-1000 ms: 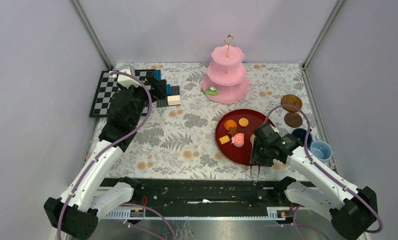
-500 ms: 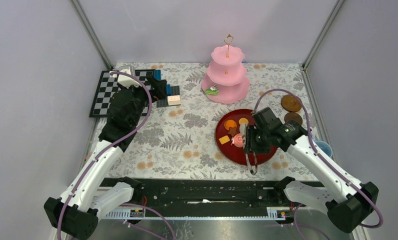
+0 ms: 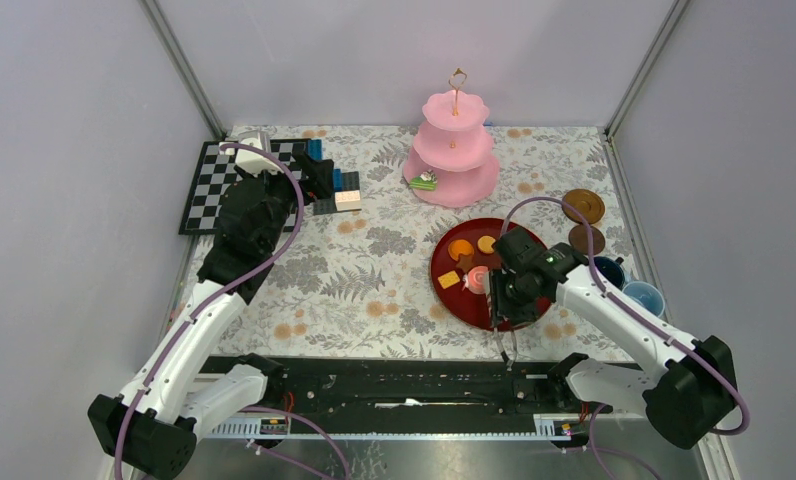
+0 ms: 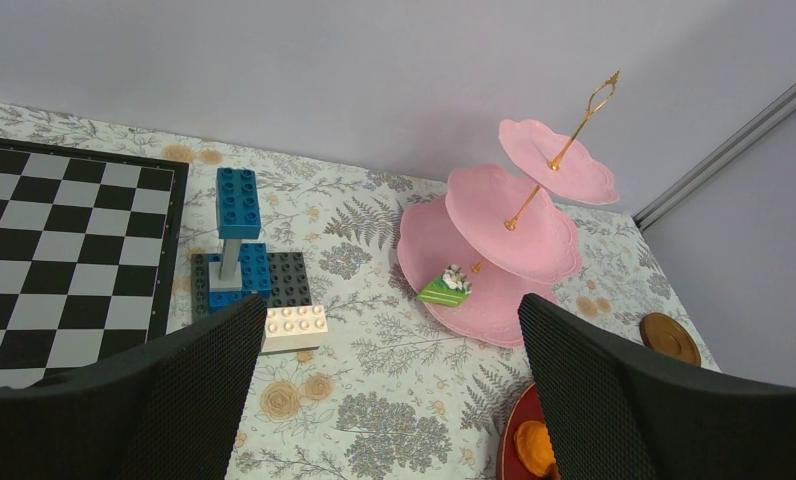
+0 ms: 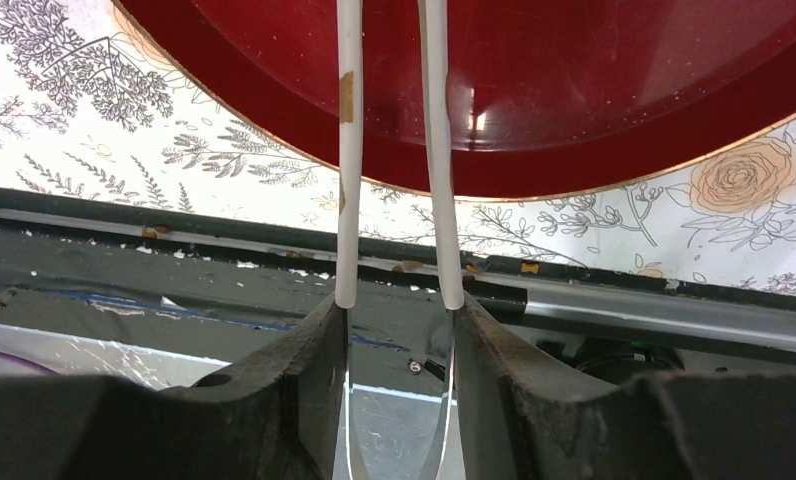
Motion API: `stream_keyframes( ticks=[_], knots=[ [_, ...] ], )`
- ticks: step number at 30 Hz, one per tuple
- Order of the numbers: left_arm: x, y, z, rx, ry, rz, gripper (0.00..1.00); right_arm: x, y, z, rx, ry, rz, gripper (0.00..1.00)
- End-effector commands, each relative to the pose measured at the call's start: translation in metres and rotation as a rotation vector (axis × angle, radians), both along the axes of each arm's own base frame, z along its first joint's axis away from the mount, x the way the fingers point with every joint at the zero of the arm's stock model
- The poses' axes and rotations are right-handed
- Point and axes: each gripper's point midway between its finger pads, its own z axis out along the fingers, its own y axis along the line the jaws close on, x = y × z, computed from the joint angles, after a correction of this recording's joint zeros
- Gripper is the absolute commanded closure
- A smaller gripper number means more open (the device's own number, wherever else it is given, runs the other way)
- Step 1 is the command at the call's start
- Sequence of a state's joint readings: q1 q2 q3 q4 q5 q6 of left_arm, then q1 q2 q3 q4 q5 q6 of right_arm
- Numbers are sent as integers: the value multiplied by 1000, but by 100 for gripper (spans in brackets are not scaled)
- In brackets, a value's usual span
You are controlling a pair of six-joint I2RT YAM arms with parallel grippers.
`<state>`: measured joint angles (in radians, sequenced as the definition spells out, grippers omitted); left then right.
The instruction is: Serve the afternoon tea
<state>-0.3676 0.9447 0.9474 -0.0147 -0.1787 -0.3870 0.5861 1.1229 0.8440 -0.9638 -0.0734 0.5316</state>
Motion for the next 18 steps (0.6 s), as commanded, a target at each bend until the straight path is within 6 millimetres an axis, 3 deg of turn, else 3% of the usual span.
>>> stream_keyframes(
  ticks=[1,7,11,18],
  knots=[
    [-2,-2,26,-27,-56,-15,1,12,1,-8,-8,-32,-26,68],
    [-1,-2,25,-25,-54,-13,1,4,-14,-18,-69,13,-117,68],
    [-2,-2,27,-28,-57,-18,1,8,-25,-15,-101,-19,-167,67],
    [-2,-3,27,-29,-57,-20,1,19,-27,-10,-107,-56,-188,67]
  ],
)
